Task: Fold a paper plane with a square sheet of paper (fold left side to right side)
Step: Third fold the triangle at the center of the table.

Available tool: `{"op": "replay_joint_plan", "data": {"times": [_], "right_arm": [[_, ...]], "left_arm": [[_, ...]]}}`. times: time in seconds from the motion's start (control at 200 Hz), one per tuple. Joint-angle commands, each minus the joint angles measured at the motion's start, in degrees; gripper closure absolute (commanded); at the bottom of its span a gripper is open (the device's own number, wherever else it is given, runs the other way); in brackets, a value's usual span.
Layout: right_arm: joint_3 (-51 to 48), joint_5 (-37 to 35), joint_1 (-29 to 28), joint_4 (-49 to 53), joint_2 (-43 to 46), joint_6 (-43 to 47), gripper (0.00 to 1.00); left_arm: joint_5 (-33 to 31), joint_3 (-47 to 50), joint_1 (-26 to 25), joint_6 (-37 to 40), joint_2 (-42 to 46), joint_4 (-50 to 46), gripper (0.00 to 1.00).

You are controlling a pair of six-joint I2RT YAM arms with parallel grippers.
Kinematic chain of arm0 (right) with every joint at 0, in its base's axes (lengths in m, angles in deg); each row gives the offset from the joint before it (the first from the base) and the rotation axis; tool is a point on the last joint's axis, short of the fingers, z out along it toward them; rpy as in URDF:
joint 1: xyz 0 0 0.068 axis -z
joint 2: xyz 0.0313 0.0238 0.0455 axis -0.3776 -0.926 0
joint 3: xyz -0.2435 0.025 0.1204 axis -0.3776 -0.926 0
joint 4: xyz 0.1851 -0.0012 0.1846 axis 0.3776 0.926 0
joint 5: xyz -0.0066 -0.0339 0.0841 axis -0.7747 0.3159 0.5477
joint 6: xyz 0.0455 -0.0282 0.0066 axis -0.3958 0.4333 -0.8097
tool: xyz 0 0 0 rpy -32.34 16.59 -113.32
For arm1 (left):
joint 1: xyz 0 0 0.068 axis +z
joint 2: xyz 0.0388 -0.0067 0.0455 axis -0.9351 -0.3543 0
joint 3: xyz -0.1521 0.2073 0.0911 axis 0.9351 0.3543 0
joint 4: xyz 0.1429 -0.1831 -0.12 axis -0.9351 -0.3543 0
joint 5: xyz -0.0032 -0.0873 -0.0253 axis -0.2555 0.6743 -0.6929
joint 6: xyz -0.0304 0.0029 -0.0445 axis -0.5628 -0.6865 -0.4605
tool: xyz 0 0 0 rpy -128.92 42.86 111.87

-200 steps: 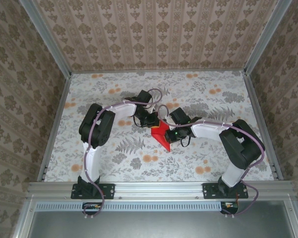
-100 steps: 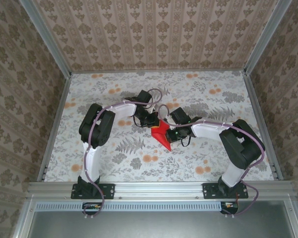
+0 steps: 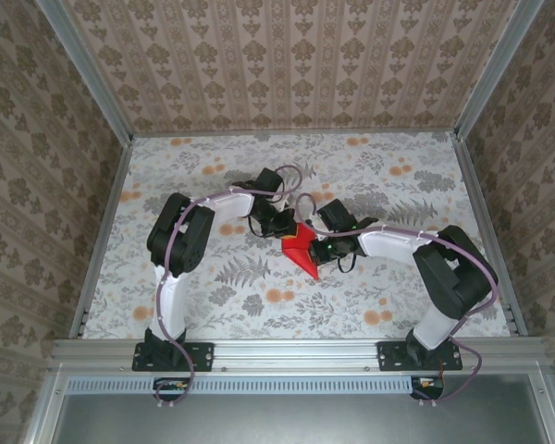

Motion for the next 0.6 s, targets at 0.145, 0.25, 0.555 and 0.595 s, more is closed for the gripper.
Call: {"op": "replay_joint_plan", "data": {"times": [0.145,0.25,0.555,0.595], "right_arm": [[-0.47,-0.95,0.32,1.60,0.30,0.55,1.00],[-0.38,-1.30,0.32,1.78,-0.55,0.57,1.00],[0.10,-2.00,0.32,2.35,-2.27,0.73,1.00],[0.10,-2.17,0.32,2.43,-2.49,0.66,1.00]], "left_arm": [[-2.20,0.04,-0.48,0.57,-2.12,-2.79,0.97],[-2.23,-0.05,-0.48,0.57,-2.12,-2.79,0.97],[-2.12,-0.36,-0.48,0.57,-2.21,-3.08,0.97],[-2.17,-0.31,-0.48,0.57,-2.21,-3.05,0.97]]}}
